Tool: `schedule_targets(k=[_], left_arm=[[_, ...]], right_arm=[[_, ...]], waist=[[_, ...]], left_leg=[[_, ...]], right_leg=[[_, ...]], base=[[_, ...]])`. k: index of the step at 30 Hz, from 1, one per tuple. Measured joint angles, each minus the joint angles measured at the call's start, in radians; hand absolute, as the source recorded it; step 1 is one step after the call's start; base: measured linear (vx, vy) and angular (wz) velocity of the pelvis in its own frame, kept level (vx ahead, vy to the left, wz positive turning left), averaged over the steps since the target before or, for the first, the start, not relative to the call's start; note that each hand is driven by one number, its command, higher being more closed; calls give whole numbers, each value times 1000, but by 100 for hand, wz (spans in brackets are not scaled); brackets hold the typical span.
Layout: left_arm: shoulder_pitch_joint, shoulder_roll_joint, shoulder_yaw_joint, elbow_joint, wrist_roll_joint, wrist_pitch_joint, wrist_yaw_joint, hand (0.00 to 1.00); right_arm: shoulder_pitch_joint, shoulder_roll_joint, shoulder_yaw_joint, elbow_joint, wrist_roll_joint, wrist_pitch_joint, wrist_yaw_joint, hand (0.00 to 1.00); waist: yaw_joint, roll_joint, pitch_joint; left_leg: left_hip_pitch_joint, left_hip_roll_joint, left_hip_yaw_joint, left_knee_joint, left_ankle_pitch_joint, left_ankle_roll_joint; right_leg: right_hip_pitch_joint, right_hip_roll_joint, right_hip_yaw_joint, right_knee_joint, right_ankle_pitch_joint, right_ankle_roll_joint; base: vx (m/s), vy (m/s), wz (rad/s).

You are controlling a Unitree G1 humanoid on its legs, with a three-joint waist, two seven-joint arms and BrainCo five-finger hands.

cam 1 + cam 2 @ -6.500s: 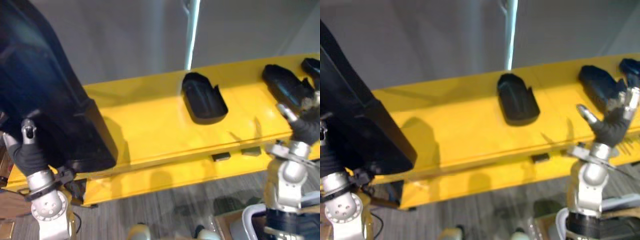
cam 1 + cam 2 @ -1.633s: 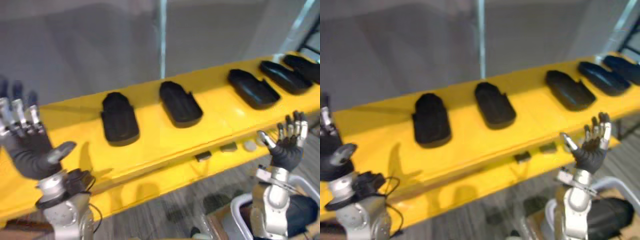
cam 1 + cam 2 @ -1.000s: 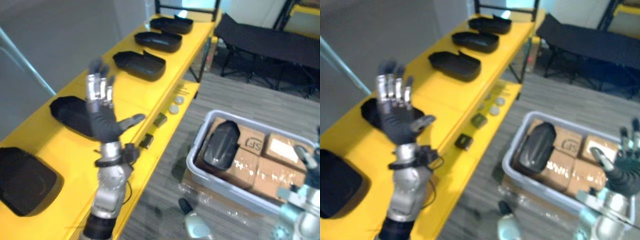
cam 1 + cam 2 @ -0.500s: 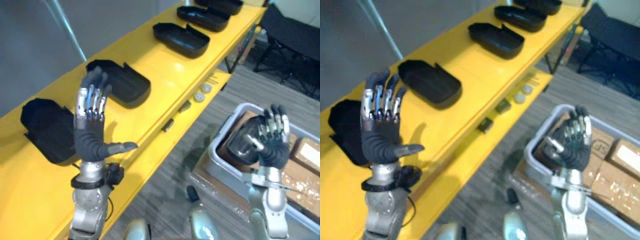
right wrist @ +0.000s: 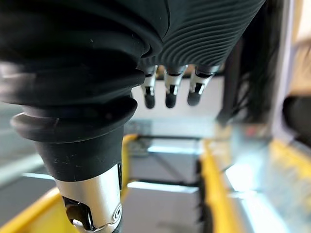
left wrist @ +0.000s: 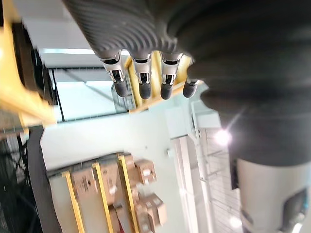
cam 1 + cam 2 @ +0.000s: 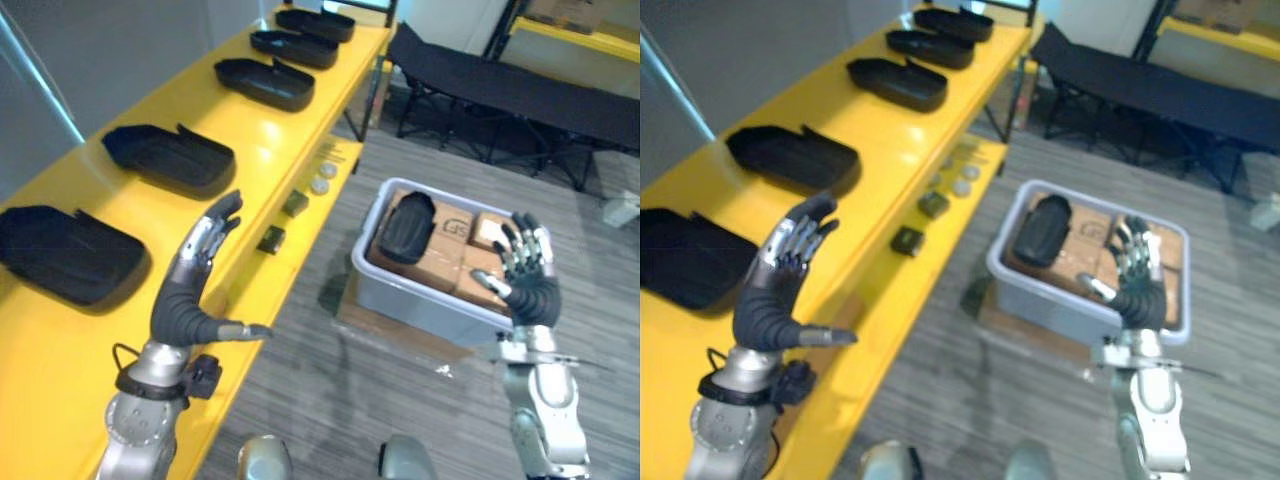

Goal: Walk over and take plastic housings, then place them on the shelf

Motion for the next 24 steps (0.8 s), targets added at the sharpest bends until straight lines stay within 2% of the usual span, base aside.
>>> schedule_targets(k=[1,2,3,4,6,10,11,13,14,15,16,18,19,20,21,22,24], left_arm=[[-5,-22,-33,4,1,12,6,0],[-11,-45,-64,16,1,16,8,0],[-25,-64,-93,24,2,23,7,0],[-33,-86,-118,23,0,22,8,0],[-48,-115,-159,15,6,3,9,0],[-185,-110,-294,80,19,23,7,0],[-239,-110,-350,136,31,41,8,0],[-335,-112,-445,272,59,112,9,0],[-389,-123,-499,381,67,188,9,0],[-413,-150,-530,501,69,263,17,0],[-424,-168,-533,566,69,291,27,0],[-437,-210,-522,784,66,354,68,0],[-432,-210,-516,811,73,371,67,0],[-417,-204,-508,858,81,398,65,0],[-413,-205,-498,893,89,407,66,0],[-400,-214,-456,1030,138,410,71,0],[-377,-220,-409,1137,184,410,92,0]], right_arm=[[12,-9,-9,8,-8,13,-7,0],[13,-16,-15,11,-4,27,-19,0],[22,-18,-29,12,-2,45,-25,0],[44,-18,-45,13,7,64,-35,0],[60,-20,-72,12,40,82,-41,0],[43,-18,-71,32,86,118,-39,0],[5,-11,-55,84,86,118,-40,0],[-133,-4,-29,246,105,99,-55,0],[-261,-1,-17,361,107,88,-78,0],[-390,-3,1,450,106,88,-103,0],[-456,-3,9,487,106,87,-110,0],[-688,-20,32,630,106,86,-140,0],[-741,-29,33,675,106,86,-144,0],[-834,-53,34,775,123,85,-143,0],[-874,-70,36,824,131,82,-143,0],[-990,-123,47,949,147,71,-146,0],[-1079,-159,60,1017,170,51,-157,0]], waist=[[0,25,1],[-15,57,1],[-44,77,-1],[-61,81,-1],[-63,88,-5],[-96,81,16],[-107,74,43],[-108,63,74],[-104,64,104],[-98,76,135],[-90,84,152],[-42,118,216],[-30,121,228],[1,121,233],[19,120,233],[68,125,239],[96,126,240]], left_leg=[[-14,14,-61,9,0,-13],[-21,30,-87,2,3,-25],[-13,42,-93,-13,10,-38],[12,49,-92,-39,15,-48],[71,53,-78,-104,23,-62],[15,42,-75,-98,25,-64],[-1,35,-82,-90,28,-60],[-46,27,-105,-52,26,-56],[-78,15,-123,-27,25,-49],[-105,3,-138,-4,25,-39],[-112,0,-142,7,25,-35],[-154,-14,-201,42,29,-26],[-168,-21,-218,43,36,-21],[-199,-32,-244,39,52,-18],[-211,-37,-255,38,60,-18],[-234,-56,-286,33,78,-14],[-244,-76,-304,21,93,-7]], right_leg=[[3,29,5,-58,-9,10],[-6,54,17,-73,1,1],[-7,70,18,-72,4,-3],[-8,83,30,-68,6,-6],[-40,105,99,-63,18,-23],[-116,111,132,-77,57,-20],[-108,102,126,-101,75,-16],[-114,92,120,-139,110,-10],[-115,80,108,-158,130,-3],[-115,67,97,-170,146,4],[-115,64,96,-172,153,5],[-115,60,69,-171,164,9],[-118,57,57,-168,165,9],[-134,52,32,-161,166,8],[-143,49,20,-156,166,8],[-145,38,-14,-151,165,7],[-148,23,-34,-144,165,7]], base=[[19,-346,-100],[34,-281,-78],[34,-191,-40],[31,-117,-47],[2,-75,-98],[-88,-28,-45],[-126,67,3],[-140,84,18],[-160,113,34],[-164,117,34],[-148,116,20],[-131,90,36],[-136,43,68],[-92,14,54],[-90,6,73],[-36,7,62],[-24,20,50]])
